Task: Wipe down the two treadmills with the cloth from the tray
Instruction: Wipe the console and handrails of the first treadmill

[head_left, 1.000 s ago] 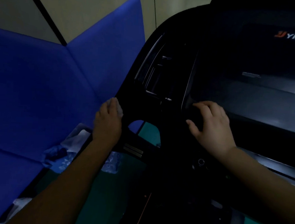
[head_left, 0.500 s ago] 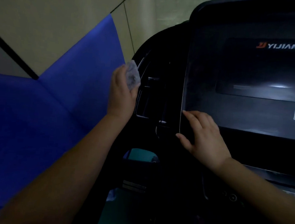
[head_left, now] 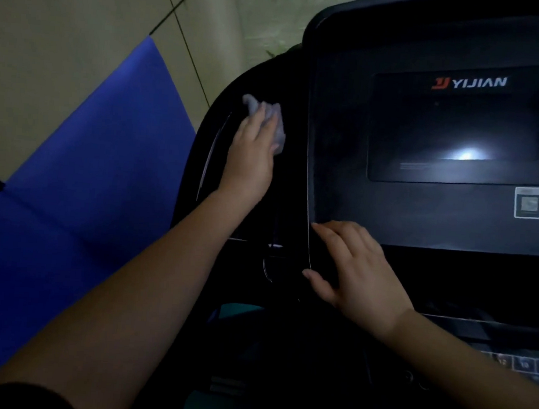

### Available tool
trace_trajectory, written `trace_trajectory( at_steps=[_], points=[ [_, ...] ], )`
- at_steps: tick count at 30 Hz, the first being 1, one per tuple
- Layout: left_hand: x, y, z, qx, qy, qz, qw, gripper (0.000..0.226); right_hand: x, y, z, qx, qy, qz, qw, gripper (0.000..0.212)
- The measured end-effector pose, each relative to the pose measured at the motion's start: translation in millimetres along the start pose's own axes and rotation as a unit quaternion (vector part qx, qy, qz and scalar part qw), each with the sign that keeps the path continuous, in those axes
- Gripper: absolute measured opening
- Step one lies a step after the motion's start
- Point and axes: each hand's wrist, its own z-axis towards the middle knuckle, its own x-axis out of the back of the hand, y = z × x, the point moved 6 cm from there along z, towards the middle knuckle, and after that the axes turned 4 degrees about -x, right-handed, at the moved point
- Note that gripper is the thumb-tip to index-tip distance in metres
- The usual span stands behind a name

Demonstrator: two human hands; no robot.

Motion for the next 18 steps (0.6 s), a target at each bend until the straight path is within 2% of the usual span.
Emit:
trace_trajectory(
  at_steps=[2,3,5,6,8,9,10,11,12,14,15,18],
  points=[
    [6.9,4.8,21.6,-0.004,0.015,-0.017,1.000,0.029,-0.1,0.3,0.1,-0.001,0.001,-0.004,1.000,0.065],
    [6.5,6.5,26.5,0.001,0.016,-0.022,1.000,0.028,0.1,0.3,0.0,-0.001,0.001,-0.006,1.000,0.066],
    [-1.8,11.5,19.6,-0.004,-0.013,-0.021,1.000,0.042,-0.4,0.1,-0.7,0.001,0.001,-0.007,1.000,0.066],
    [-1.8,15.9,11.7,-0.032,-0.010,-0.009,0.999,0.046,-0.4,0.4,-0.6,0.002,0.002,-0.007,1.000,0.066],
    [-11.6,19.2,-13.8,-0.069,-0.035,-0.036,0.996,0.045,-0.4,0.2,-0.4,0.005,0.003,-0.007,1.000,0.066],
    [-11.8,20.9,-27.2,-0.052,-0.045,-0.061,0.996,0.042,-0.1,-0.2,-0.2,0.006,0.003,-0.007,1.000,0.065],
    [-8.8,25.0,-39.7,-0.068,-0.012,-0.041,0.997,0.037,0.2,0.0,-0.1,0.005,0.004,-0.007,1.000,0.065],
    [-8.1,24.0,-51.4,-0.039,-0.008,-0.059,0.997,0.031,0.5,0.0,0.2,0.005,0.006,-0.008,1.000,0.065],
    [-3.8,24.4,-58.2,-0.044,-0.008,-0.047,0.998,0.028,0.6,-0.1,0.2,0.005,0.007,-0.009,1.000,0.065],
    [6.4,17.0,-60.3,-0.077,0.018,0.029,0.996,0.033,0.5,0.2,-0.1,0.004,0.007,-0.009,1.000,0.066],
    [13.1,8.7,-52.6,-0.075,0.046,0.053,0.995,0.035,0.2,0.7,-0.3,0.002,0.006,-0.008,1.000,0.066],
    [23.4,-10.9,-14.9,0.031,0.076,0.074,0.994,0.043,0.0,1.1,-1.0,0.000,0.005,-0.011,1.000,0.065]
  ],
)
